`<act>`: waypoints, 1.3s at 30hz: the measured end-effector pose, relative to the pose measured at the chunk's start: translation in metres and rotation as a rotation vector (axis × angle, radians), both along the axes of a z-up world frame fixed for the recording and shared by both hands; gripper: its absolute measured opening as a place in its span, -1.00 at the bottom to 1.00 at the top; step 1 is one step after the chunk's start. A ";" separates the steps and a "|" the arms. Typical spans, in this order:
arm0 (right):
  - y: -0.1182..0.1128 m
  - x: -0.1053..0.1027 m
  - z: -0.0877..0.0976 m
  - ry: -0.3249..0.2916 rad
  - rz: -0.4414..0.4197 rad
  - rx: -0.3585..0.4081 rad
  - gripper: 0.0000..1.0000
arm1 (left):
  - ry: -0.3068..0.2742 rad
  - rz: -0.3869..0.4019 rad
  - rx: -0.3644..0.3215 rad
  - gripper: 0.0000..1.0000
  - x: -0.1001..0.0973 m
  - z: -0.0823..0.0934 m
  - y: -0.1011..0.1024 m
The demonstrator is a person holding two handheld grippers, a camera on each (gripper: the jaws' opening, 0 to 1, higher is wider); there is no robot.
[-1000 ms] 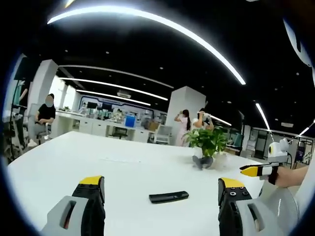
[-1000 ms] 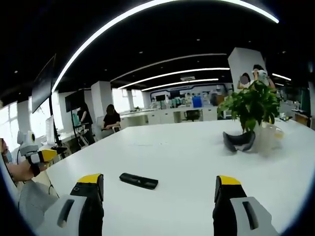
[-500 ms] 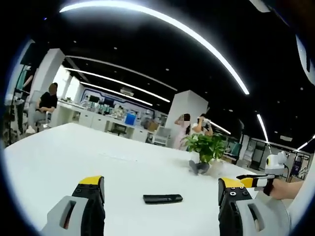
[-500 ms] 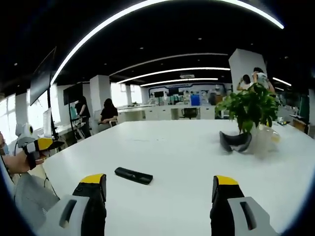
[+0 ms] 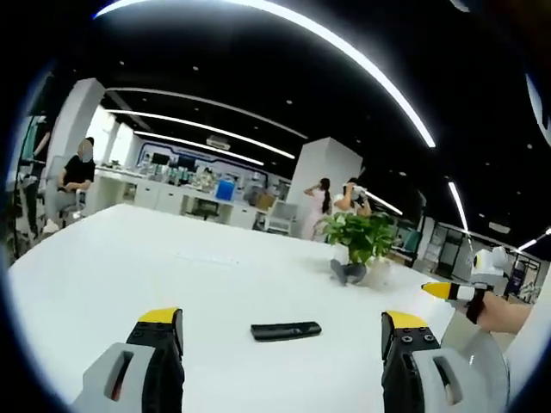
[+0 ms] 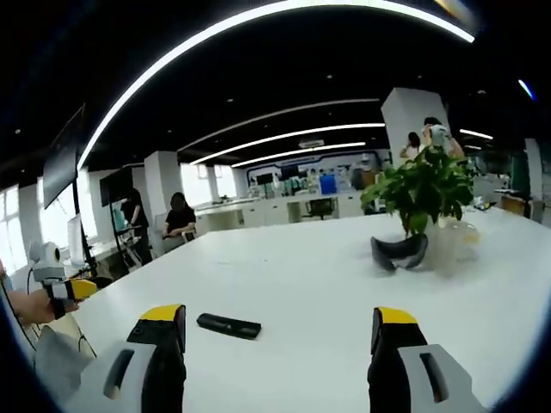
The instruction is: Press the specified remote control buttons in sequence, fully releasing each button before pressing the next.
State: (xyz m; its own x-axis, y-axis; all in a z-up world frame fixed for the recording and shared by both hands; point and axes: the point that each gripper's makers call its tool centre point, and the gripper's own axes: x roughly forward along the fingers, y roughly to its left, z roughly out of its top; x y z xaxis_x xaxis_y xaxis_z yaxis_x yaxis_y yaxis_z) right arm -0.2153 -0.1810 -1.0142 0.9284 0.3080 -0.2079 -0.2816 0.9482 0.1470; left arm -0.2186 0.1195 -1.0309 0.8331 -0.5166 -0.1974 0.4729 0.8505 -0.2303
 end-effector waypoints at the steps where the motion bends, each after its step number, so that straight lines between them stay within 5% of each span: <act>1: 0.000 0.001 0.000 0.002 0.010 -0.021 0.75 | 0.013 -0.016 0.010 0.98 0.001 -0.002 -0.001; 6: -0.005 0.002 -0.005 0.044 0.036 -0.114 0.66 | 0.110 -0.151 0.104 0.98 0.019 -0.024 -0.010; 17: -0.010 0.004 -0.004 0.070 0.009 -0.128 0.56 | 0.152 -0.437 0.349 0.81 0.062 -0.051 -0.049; 21: -0.004 -0.004 -0.013 0.119 0.050 -0.145 0.23 | 0.221 -0.615 0.397 0.59 0.066 -0.070 -0.069; 23: 0.001 -0.009 -0.020 0.145 0.071 -0.133 0.10 | 0.299 -0.648 0.409 0.53 0.068 -0.084 -0.071; 25: 0.002 -0.011 -0.025 0.160 0.074 -0.132 0.08 | 0.300 -0.671 0.485 0.53 0.078 -0.098 -0.071; 30: 0.006 -0.020 -0.037 0.206 0.112 -0.150 -0.01 | 0.346 -0.714 0.531 0.44 0.095 -0.114 -0.085; 35: 0.006 -0.023 -0.047 0.253 0.132 -0.178 -0.11 | 0.423 -0.778 0.713 0.33 0.109 -0.140 -0.080; 39: 0.008 -0.027 -0.055 0.287 0.157 -0.219 -0.21 | 0.443 -0.823 0.744 0.23 0.117 -0.147 -0.091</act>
